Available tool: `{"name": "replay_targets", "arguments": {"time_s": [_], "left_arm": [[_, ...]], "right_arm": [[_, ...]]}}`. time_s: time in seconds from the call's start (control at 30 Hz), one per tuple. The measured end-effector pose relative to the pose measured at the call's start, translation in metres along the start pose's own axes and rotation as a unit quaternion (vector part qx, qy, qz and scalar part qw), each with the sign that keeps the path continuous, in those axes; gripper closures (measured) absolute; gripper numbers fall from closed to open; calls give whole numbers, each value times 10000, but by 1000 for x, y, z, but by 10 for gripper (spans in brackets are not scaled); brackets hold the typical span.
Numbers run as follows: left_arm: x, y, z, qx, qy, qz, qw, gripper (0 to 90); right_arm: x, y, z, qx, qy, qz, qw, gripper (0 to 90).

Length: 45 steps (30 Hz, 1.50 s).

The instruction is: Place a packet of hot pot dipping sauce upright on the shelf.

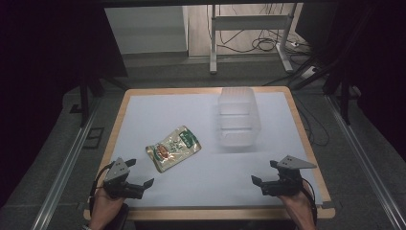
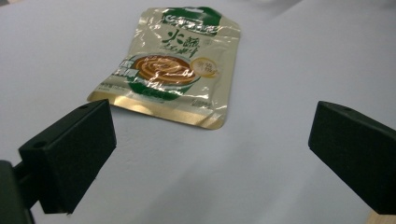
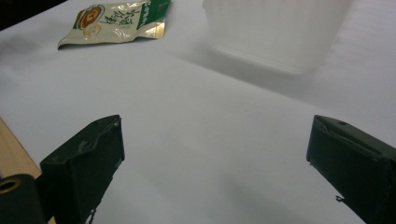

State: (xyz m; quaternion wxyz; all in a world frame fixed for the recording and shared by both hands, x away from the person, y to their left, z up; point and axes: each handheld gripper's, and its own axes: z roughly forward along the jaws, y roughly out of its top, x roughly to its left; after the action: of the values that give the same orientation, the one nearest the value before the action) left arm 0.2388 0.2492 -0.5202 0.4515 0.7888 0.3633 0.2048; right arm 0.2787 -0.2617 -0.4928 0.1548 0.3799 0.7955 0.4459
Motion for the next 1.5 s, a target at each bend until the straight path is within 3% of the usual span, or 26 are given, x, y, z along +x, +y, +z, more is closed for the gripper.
{"name": "replay_targets", "arguments": {"time_s": [0.2,0.47,0.7,1.0,1.5], "left_arm": [[-1,0,-1,-62,43,75,9999,1],[-1,0,-1,-102,52,65,9999,1],[-1,0,0,-40,86,90,9999,1],[-2,0,0,-12,81,98,9999,1],[-2,0,0,18,103,103,9999,2]], "right_arm": [[1,-2,1,-51,-116,-224,9997,23],[-1,-4,5,50,-97,-198,9997,23],[1,-3,8,98,-22,-337,9994,20],[4,0,10,-53,182,-248,9995,14],[13,14,17,-101,295,-413,9987,14]]}}
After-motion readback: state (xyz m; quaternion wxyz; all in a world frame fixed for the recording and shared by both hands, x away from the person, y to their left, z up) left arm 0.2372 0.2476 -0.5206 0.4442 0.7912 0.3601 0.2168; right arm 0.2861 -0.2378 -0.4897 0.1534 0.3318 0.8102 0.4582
